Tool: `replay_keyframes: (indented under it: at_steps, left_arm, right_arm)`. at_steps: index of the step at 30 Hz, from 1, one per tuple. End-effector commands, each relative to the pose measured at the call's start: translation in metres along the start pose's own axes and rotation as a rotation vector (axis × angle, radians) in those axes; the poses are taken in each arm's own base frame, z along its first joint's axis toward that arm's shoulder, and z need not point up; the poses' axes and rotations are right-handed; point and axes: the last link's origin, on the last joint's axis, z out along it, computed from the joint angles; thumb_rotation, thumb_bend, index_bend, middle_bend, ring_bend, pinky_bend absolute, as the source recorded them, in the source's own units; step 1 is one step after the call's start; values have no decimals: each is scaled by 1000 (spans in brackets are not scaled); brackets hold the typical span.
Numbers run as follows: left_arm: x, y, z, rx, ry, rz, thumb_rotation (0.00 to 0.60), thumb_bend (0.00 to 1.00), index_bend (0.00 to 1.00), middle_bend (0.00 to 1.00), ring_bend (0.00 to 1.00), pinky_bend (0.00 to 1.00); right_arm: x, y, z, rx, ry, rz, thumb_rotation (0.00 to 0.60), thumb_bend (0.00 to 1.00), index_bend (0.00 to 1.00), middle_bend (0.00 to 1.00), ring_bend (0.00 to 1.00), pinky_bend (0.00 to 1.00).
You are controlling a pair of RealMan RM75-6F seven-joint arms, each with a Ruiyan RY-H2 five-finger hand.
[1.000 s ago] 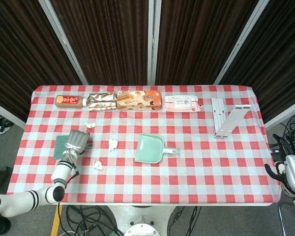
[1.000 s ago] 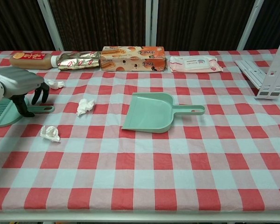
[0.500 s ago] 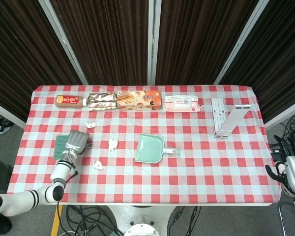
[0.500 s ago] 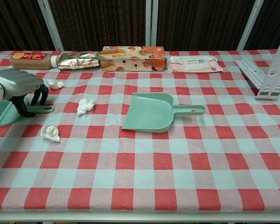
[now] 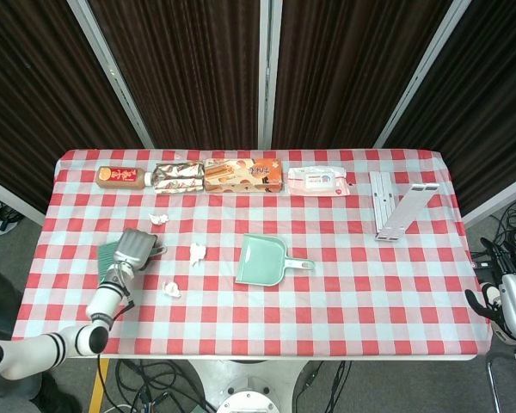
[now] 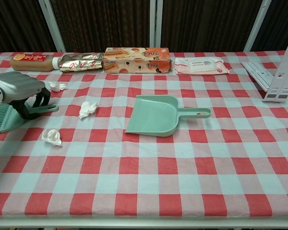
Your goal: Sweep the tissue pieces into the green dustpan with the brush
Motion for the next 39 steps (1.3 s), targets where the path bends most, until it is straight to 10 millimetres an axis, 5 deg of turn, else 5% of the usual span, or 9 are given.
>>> replay_keyframes:
  at_steps: [1,13,21,29,39]
  left_arm:
    - [4,-6,-7,-20,40,-4,600,411,474,524,752,887]
    - [33,-42,-45,-111,303,-98,600,417,483,533,746,888]
    - [52,-52,-68,-204,427,-303,600,416,483,533,745,887]
    - [48,-54,-86,-235,452,-336,600,415,483,533,743,887]
    - [39,-53,-95,-243,443,-331,600,415,483,533,742,886]
  right_arm:
    - [1,0,0,2,0,-1,600,216,46,129,0,59]
    - [-7,-31,15,137,-76,-22,600,218,51,164,0,58]
    - [-43,-102,55,361,-223,-117,600,201,165,248,35,60]
    - [-95,-179,99,464,-330,-159,600,121,271,330,96,104]
    - [-150,-234,117,440,-318,-266,600,124,413,399,148,134]
